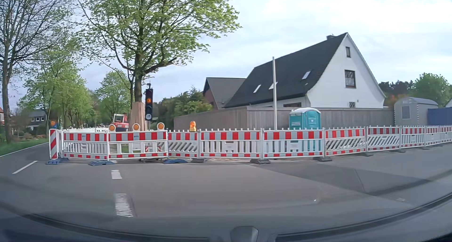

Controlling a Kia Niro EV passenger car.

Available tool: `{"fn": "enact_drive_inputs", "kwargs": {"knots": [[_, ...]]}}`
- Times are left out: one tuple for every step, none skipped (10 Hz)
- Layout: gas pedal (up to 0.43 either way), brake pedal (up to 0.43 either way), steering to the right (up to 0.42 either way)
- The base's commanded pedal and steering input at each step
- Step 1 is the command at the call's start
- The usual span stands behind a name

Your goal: Follow the waypoints while adhering to traffic rules and regulations

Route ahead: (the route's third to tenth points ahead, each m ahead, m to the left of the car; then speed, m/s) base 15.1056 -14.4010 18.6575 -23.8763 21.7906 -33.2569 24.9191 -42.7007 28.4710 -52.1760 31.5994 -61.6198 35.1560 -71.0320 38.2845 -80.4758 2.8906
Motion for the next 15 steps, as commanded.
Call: {"fn": "enact_drive_inputs", "kwargs": {"knots": [[0.0,0.012,0.516],[0.0,0.012,0.54],[0.0,0.012,0.566],[0.0,0.012,0.583],[0.0,0.012,0.609],[0.0,0.012,0.635],[0.0,0.012,0.653],[0.0,0.018,0.661],[0.0,0.024,0.661],[0.0,0.018,0.661],[0.0,0.024,0.66],[0.0,0.018,0.658],[0.0,0.018,0.653],[0.0,0.024,0.646],[0.0,0.018,0.645]]}}
